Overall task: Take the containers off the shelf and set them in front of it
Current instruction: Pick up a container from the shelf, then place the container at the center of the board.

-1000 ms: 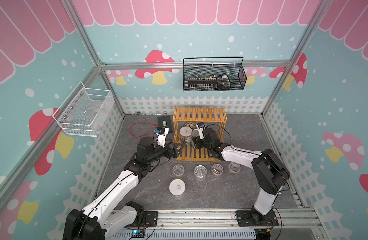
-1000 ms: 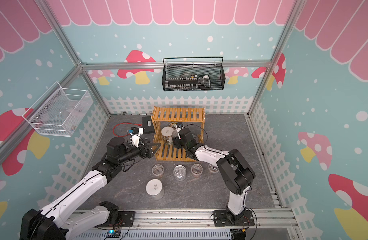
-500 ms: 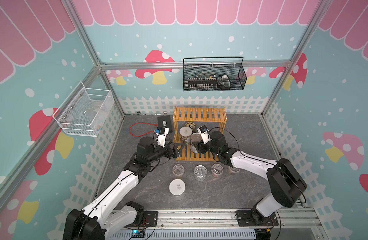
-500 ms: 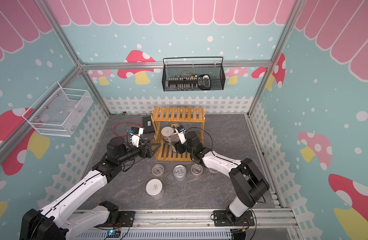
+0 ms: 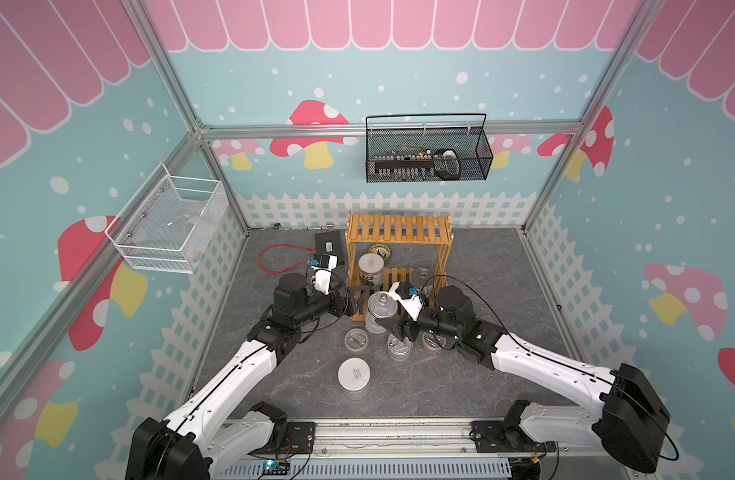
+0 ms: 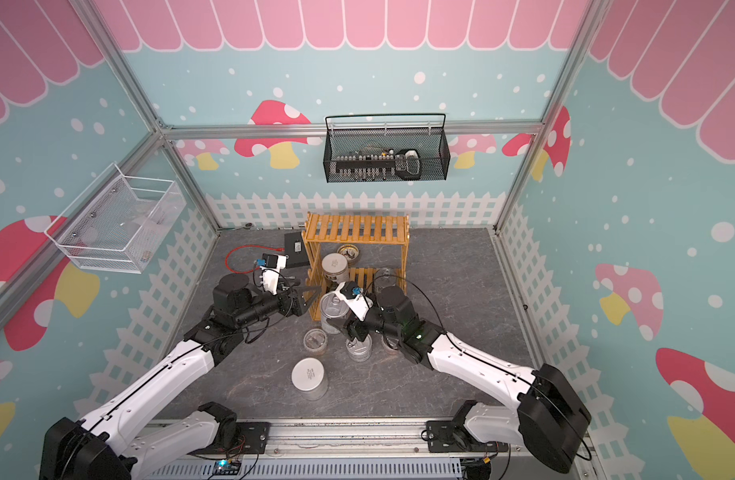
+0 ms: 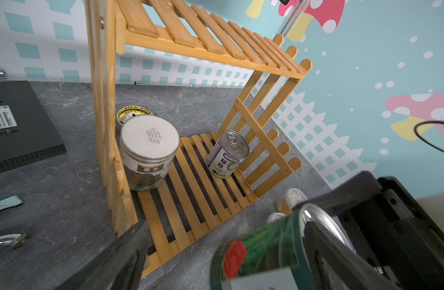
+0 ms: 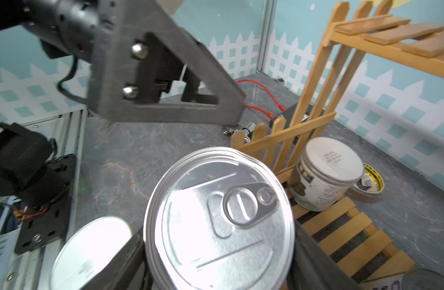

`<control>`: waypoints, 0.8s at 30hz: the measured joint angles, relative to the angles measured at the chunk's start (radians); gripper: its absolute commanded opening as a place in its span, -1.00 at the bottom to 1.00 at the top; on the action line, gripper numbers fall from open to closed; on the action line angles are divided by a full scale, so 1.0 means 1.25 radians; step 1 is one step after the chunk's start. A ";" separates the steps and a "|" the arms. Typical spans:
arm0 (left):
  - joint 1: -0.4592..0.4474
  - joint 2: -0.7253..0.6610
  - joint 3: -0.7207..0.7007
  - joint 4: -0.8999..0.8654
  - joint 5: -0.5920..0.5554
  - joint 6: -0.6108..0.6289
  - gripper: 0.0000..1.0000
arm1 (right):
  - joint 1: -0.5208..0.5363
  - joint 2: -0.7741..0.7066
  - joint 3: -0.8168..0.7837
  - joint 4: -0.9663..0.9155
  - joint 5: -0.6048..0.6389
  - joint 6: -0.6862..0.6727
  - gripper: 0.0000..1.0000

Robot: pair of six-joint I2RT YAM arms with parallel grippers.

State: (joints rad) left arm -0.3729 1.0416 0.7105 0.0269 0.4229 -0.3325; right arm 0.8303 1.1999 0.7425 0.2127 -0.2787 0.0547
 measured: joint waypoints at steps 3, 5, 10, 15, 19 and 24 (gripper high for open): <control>0.000 0.000 0.000 0.000 0.000 0.000 0.98 | 0.028 -0.059 -0.030 -0.052 0.000 -0.002 0.29; 0.000 0.000 0.000 0.000 0.000 0.000 0.98 | 0.038 -0.104 -0.054 -0.085 -0.002 -0.002 0.29; 0.000 0.000 0.000 0.000 0.000 0.003 0.98 | 0.056 -0.197 -0.099 -0.167 -0.029 -0.002 0.29; 0.000 0.002 0.000 -0.001 0.000 0.003 0.98 | 0.070 -0.246 -0.136 -0.232 -0.039 0.005 0.29; 0.000 0.002 0.004 -0.002 0.000 0.006 0.98 | 0.079 -0.260 -0.167 -0.247 -0.034 0.027 0.29; 0.001 0.005 0.016 -0.007 0.000 0.006 0.98 | 0.092 -0.259 -0.202 -0.236 -0.015 0.063 0.29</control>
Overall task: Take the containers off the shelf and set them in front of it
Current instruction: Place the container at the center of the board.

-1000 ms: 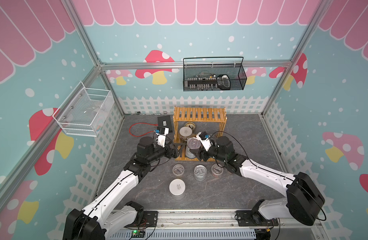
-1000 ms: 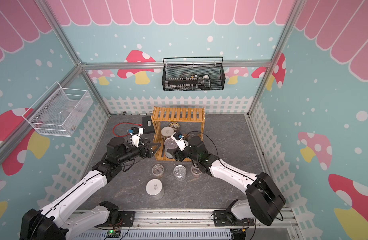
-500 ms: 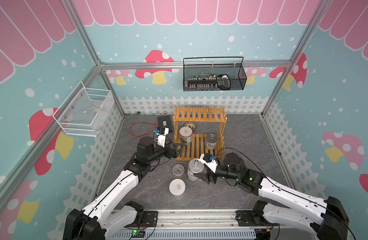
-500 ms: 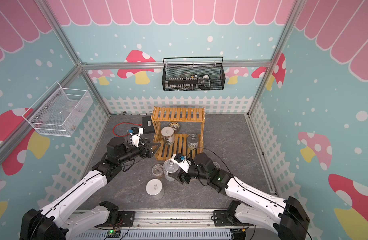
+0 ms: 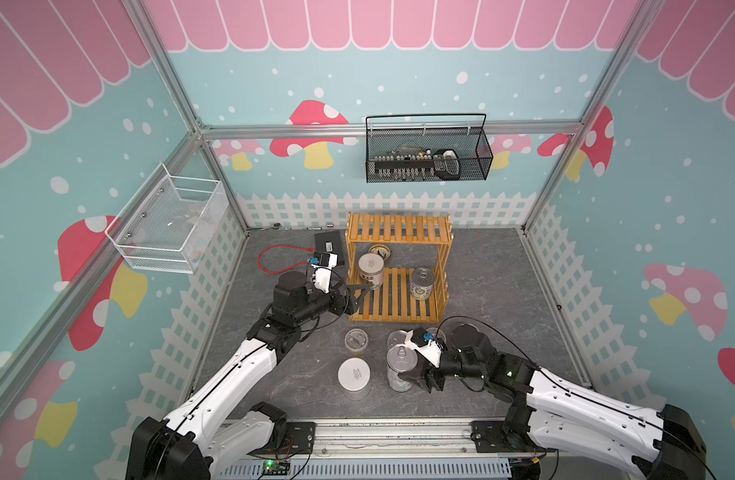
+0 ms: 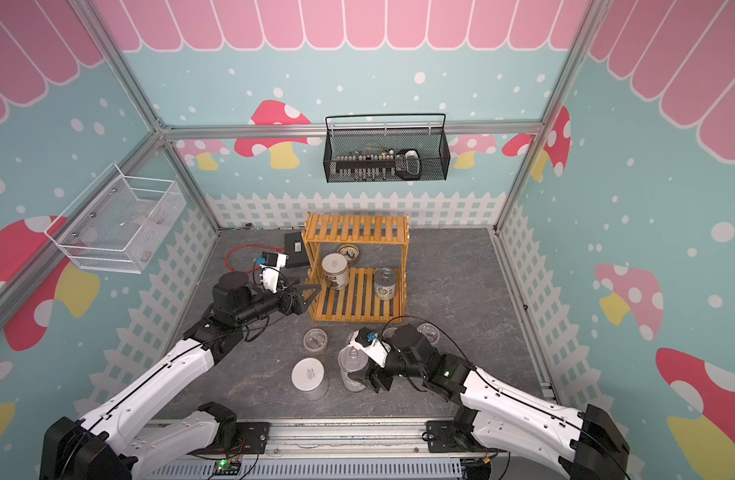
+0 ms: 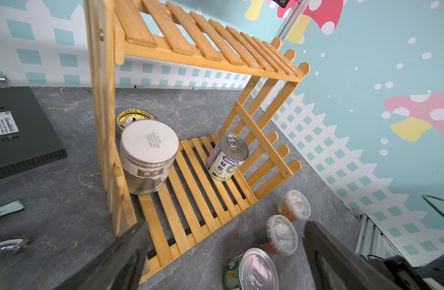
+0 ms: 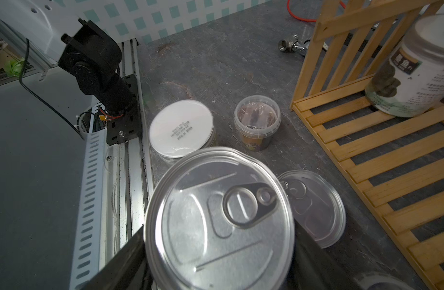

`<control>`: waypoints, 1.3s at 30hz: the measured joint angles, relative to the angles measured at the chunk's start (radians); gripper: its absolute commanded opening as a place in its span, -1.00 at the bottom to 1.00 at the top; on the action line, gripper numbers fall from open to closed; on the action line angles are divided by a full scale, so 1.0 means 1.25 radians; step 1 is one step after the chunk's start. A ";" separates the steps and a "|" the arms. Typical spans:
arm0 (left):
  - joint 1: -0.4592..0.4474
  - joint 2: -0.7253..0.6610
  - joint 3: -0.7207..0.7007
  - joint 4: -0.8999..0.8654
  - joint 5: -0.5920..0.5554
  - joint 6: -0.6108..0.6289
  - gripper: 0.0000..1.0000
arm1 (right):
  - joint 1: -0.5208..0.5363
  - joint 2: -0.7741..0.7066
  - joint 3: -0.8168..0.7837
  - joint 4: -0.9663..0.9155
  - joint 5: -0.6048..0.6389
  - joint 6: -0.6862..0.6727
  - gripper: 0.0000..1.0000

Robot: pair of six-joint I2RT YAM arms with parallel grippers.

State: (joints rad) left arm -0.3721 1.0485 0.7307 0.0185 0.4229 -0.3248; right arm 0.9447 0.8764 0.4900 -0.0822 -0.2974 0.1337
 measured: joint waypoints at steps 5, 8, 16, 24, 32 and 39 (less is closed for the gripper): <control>0.000 0.001 0.001 -0.002 0.000 0.002 0.98 | 0.015 0.004 -0.039 0.022 0.014 0.030 0.29; 0.000 0.001 0.001 -0.004 0.000 0.004 0.98 | 0.020 0.014 -0.050 0.029 0.019 0.045 0.29; 0.000 0.002 0.001 -0.006 0.000 0.009 0.98 | 0.031 0.018 -0.073 0.052 0.024 0.065 0.43; 0.000 0.002 0.001 -0.006 0.000 0.012 0.98 | 0.044 0.035 -0.077 0.080 0.023 0.070 0.77; 0.000 0.002 0.001 -0.006 0.000 0.012 0.98 | 0.052 0.035 -0.075 0.076 0.049 0.061 0.99; 0.000 0.002 0.001 -0.006 0.000 0.012 0.98 | 0.051 0.025 -0.035 0.053 0.086 0.030 0.99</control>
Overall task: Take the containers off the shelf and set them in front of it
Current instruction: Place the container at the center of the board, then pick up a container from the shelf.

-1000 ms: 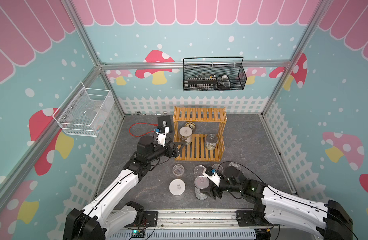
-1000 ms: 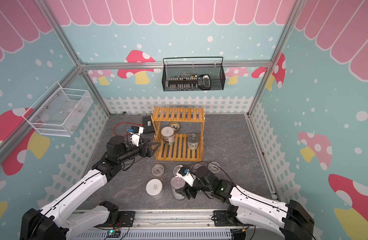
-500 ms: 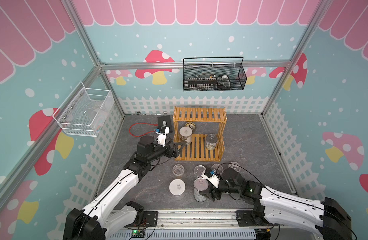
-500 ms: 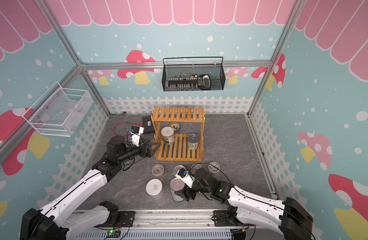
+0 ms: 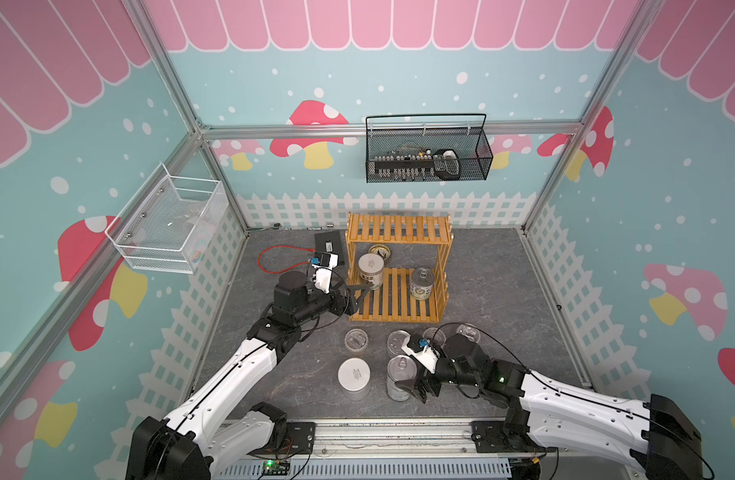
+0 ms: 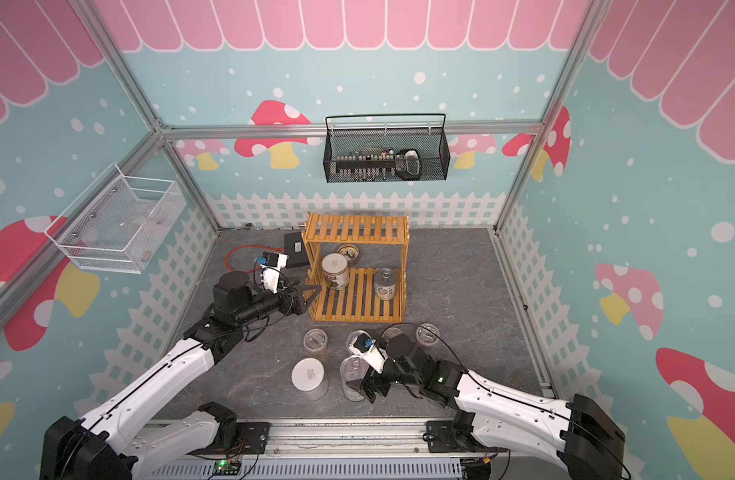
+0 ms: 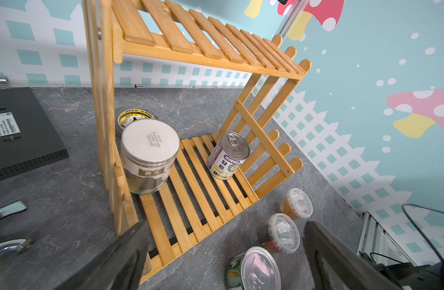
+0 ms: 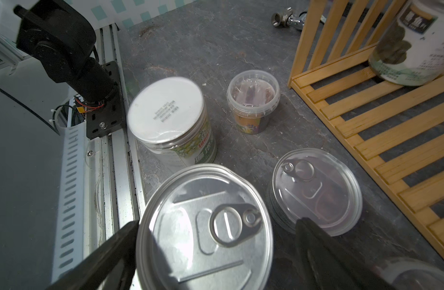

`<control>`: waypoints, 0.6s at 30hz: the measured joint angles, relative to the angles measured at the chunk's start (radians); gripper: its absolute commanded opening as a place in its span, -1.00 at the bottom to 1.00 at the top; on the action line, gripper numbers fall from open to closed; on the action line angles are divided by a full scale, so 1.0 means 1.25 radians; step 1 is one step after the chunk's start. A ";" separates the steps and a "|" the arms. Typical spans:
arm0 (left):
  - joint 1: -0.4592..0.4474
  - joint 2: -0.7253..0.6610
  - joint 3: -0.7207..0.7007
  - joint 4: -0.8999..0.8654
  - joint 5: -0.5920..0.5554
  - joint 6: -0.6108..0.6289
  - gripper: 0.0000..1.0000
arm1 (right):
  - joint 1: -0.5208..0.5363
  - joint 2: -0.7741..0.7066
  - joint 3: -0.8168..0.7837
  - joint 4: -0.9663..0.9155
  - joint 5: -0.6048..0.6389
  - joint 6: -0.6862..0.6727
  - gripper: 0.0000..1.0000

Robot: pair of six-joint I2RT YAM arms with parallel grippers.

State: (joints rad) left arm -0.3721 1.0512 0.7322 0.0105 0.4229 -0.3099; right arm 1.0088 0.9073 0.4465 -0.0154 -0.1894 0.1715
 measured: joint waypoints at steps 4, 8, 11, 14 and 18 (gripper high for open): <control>0.000 0.000 0.000 0.000 0.000 0.000 0.98 | 0.000 -0.008 0.056 -0.015 0.020 -0.029 0.98; 0.000 0.000 0.000 -0.003 0.000 0.000 0.98 | 0.000 0.003 0.096 -0.016 0.047 -0.059 0.99; 0.000 0.000 0.000 -0.006 0.000 0.000 0.98 | 0.000 0.031 0.111 -0.018 0.087 -0.076 0.99; 0.000 0.000 0.001 -0.006 0.000 0.000 0.98 | -0.009 0.079 0.134 -0.016 0.129 -0.084 0.99; 0.000 0.000 0.005 -0.008 0.000 0.000 0.98 | -0.071 0.137 0.157 0.026 0.136 -0.083 0.99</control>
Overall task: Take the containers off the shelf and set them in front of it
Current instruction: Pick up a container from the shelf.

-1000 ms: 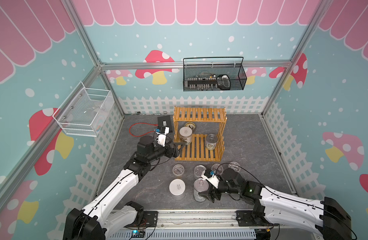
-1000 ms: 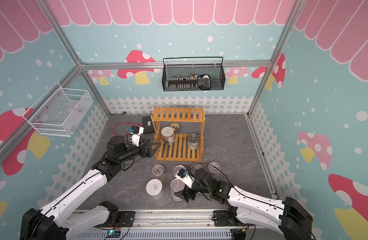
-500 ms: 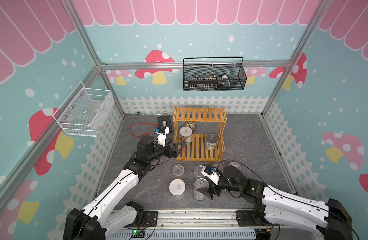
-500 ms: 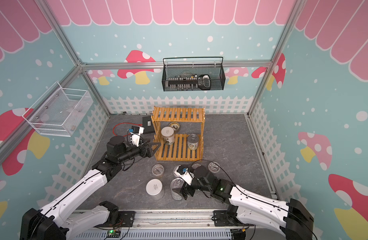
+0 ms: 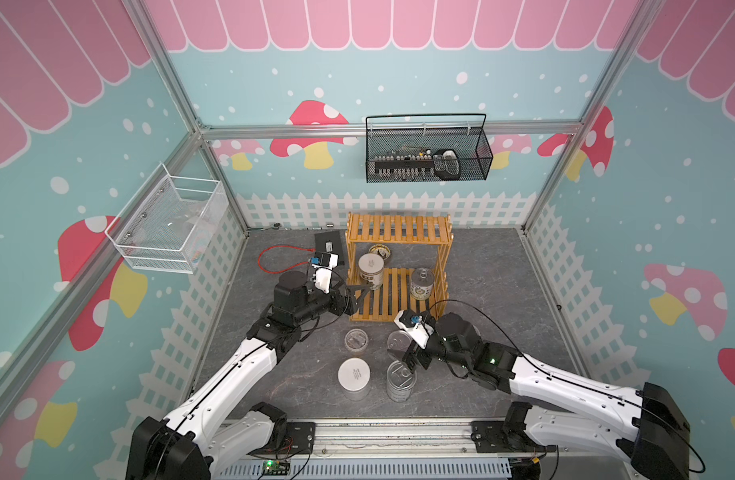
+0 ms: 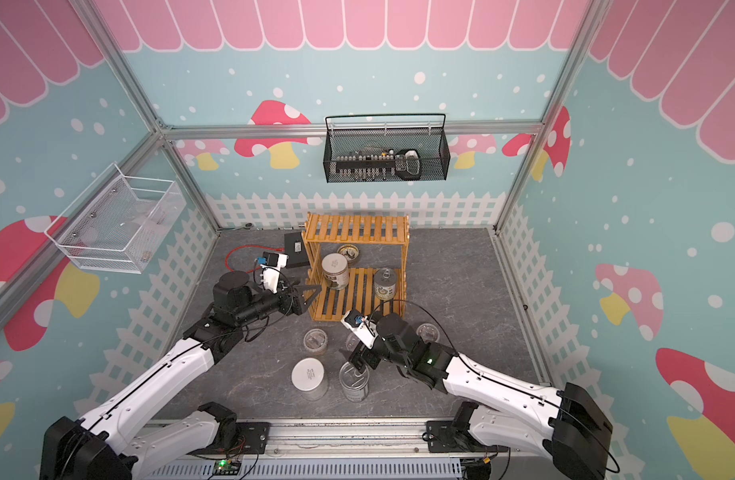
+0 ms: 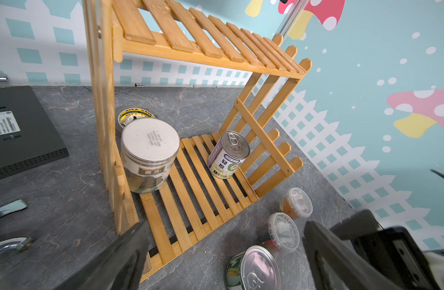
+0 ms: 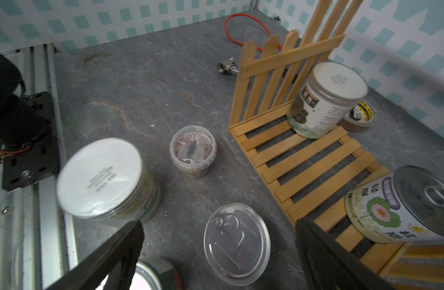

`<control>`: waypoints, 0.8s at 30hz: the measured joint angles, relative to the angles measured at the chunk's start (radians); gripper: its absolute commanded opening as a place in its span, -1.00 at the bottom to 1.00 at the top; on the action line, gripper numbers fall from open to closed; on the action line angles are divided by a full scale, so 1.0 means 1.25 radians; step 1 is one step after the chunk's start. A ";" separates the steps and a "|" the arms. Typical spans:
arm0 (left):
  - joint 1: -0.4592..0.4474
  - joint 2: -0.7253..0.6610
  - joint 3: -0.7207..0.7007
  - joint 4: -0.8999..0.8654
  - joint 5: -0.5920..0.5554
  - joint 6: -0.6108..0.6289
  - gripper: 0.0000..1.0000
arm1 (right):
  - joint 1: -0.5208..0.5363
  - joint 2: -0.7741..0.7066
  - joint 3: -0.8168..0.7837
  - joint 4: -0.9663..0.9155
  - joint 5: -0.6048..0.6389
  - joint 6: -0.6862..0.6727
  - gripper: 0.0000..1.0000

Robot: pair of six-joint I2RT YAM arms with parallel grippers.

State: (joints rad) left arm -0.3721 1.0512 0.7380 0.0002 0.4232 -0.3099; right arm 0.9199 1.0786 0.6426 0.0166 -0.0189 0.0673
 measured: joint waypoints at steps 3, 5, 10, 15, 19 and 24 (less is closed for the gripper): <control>0.000 0.000 0.001 -0.001 0.000 0.000 0.98 | -0.051 0.062 0.023 0.047 -0.003 0.001 0.98; 0.000 0.000 0.002 -0.002 0.000 0.000 0.98 | -0.074 0.108 0.042 0.084 -0.011 0.003 0.99; 0.000 -0.001 0.002 -0.006 0.000 0.000 0.98 | -0.111 0.250 0.117 0.189 -0.023 0.003 0.99; 0.000 -0.002 0.002 -0.008 0.000 0.000 0.98 | -0.143 0.388 0.185 0.282 -0.028 0.007 0.99; 0.000 -0.002 0.002 -0.009 0.000 0.000 0.98 | -0.168 0.483 0.236 0.336 -0.028 0.010 0.98; 0.000 -0.003 0.002 -0.009 0.000 0.000 0.98 | -0.183 0.573 0.295 0.375 -0.034 0.010 0.99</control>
State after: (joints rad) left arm -0.3721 1.0470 0.7403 -0.0116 0.4229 -0.3096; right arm 0.6910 1.7943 1.0111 0.4850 -0.0620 0.0799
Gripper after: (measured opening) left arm 0.990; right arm 0.993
